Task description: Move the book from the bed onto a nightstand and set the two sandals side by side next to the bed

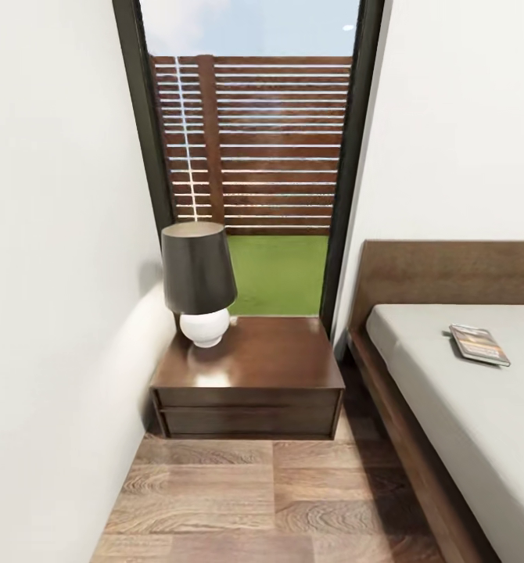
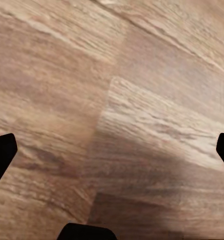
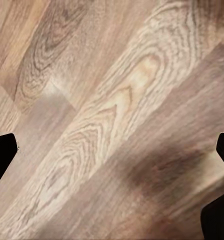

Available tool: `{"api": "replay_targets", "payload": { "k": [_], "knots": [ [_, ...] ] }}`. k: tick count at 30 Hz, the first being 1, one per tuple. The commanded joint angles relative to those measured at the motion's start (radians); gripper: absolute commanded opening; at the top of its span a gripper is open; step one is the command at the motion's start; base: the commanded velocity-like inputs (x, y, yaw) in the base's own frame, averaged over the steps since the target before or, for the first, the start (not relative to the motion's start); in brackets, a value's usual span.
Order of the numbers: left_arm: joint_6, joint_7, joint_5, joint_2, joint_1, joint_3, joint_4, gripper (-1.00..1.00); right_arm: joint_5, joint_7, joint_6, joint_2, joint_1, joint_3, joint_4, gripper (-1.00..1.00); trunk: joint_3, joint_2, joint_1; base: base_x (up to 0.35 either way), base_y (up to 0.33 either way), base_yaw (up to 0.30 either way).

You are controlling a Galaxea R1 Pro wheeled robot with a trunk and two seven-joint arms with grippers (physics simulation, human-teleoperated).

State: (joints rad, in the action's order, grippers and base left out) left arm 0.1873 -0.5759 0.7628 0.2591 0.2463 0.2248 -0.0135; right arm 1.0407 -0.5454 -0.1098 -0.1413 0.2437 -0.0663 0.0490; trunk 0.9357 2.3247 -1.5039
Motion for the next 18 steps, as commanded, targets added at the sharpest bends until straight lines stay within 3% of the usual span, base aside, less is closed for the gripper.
{"api": "replay_targets", "payload": {
  "k": [1, 18],
  "knots": [
    [0.005, -0.002, 0.006, 0.0, 0.001, 0.008, 0.001, 1.0, 0.006, -0.007, -0.005, 0.0, 0.002, -0.007, 0.005, 1.0, 0.001, 0.0, 0.0, 0.298, 0.0, 0.0],
    [0.005, -0.002, 0.006, 0.0, 0.001, 0.008, 0.001, 1.0, 0.005, -0.007, -0.007, 0.0, 0.002, -0.006, 0.005, 1.0, 0.001, 0.0, 0.0, 0.298, 0.0, 0.0]
  ]
}}
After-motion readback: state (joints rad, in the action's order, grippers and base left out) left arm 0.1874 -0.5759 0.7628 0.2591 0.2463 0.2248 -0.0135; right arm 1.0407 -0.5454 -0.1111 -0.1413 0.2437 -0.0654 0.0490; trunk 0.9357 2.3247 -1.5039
